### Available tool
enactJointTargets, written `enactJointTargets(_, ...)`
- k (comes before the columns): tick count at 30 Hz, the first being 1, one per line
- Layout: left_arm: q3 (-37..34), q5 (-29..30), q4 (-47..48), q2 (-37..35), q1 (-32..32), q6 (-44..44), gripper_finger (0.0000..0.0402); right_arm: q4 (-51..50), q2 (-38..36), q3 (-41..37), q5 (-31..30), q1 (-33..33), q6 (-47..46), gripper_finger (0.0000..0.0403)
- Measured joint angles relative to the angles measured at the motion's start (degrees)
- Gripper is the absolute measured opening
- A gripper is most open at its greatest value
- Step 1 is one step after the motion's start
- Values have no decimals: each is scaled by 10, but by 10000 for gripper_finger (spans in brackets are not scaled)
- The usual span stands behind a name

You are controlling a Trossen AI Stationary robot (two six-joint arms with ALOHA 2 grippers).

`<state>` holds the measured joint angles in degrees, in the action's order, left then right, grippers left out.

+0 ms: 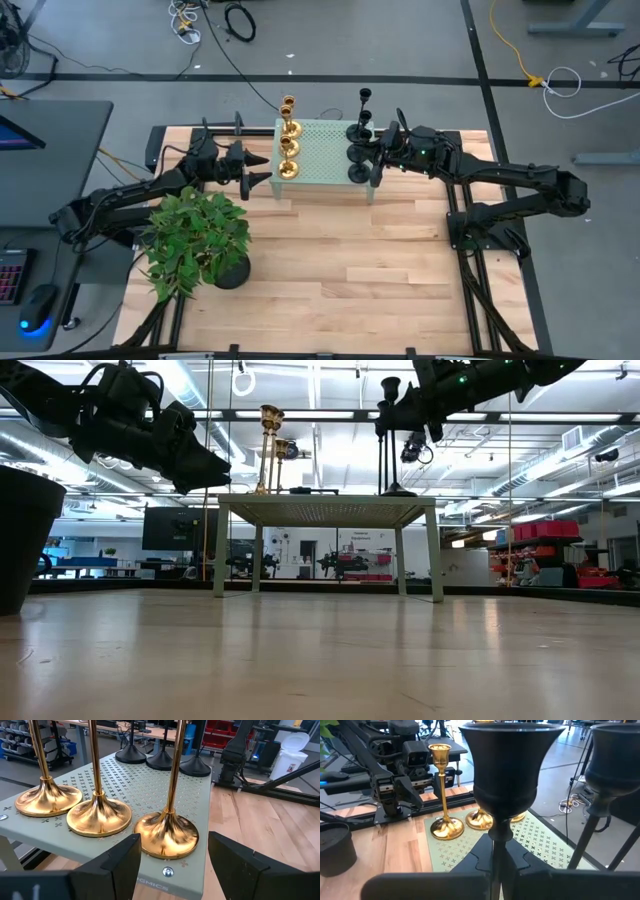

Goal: Pick & Place candle stick holders
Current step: Put the black candle holder on the shelf, then return to Home Position

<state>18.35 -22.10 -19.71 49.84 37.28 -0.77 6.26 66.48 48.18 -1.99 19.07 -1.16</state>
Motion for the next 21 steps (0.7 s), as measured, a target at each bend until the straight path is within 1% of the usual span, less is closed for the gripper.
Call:
enactJointTargets(5, 0, 0, 0, 0, 0, 0, 231, 0, 0, 0, 11, 0, -1, 11)
enactJointTargets(8, 0, 0, 0, 0, 0, 0, 231, 0, 0, 0, 12, 0, 3, 21)
enactJointTargets(15, 0, 0, 0, 0, 0, 0, 231, -5, 0, 0, 15, 0, 5, 60)
enactJointTargets(21, 0, 0, 0, 0, 0, 0, 231, -5, 0, 0, 11, 0, 11, 103)
